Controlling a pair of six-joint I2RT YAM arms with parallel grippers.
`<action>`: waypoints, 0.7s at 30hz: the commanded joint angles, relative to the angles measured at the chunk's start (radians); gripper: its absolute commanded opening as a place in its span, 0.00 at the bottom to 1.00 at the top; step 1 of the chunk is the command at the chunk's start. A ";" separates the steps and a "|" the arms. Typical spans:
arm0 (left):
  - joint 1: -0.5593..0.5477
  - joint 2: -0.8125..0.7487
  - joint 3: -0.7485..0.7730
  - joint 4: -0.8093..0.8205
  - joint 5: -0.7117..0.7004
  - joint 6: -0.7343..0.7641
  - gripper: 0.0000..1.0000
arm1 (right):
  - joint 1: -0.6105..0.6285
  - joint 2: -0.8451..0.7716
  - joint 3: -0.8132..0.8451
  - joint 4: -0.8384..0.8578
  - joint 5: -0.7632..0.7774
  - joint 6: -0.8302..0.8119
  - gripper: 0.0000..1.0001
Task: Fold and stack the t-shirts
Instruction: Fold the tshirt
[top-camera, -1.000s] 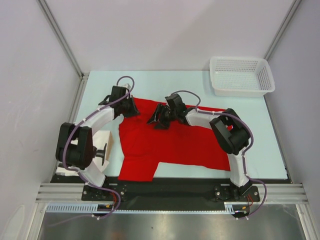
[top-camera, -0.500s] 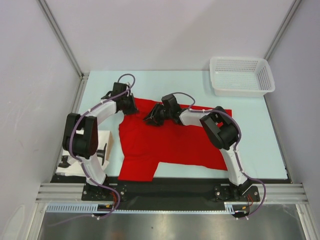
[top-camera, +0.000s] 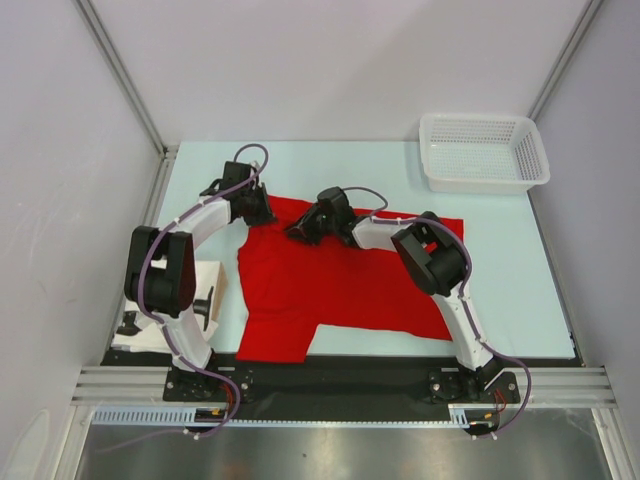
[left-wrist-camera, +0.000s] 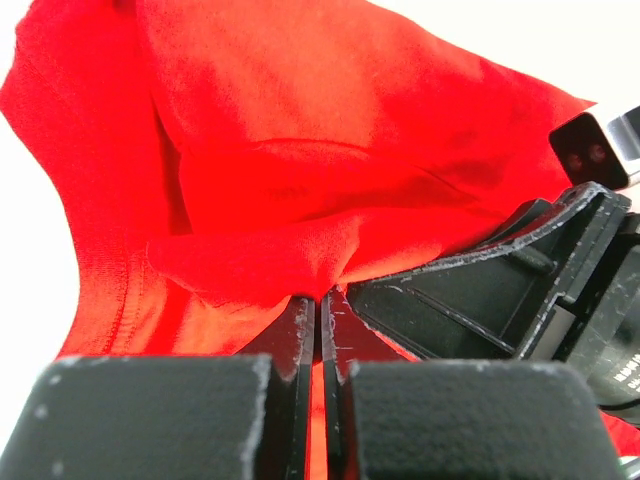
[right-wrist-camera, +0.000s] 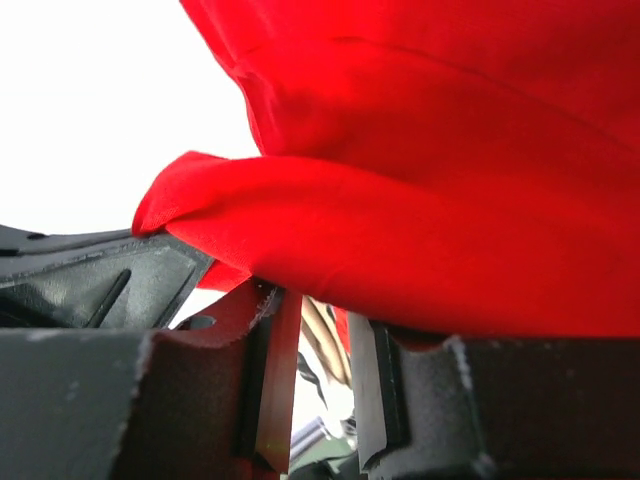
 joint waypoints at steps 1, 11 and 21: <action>0.010 0.011 0.043 0.006 0.019 0.022 0.01 | 0.014 0.017 0.031 -0.006 0.078 0.079 0.28; 0.010 0.012 0.029 0.017 0.022 0.014 0.01 | 0.044 0.040 0.065 -0.090 0.146 0.171 0.28; 0.012 0.001 0.015 0.025 0.024 0.011 0.00 | 0.035 0.046 0.072 -0.129 0.204 0.195 0.26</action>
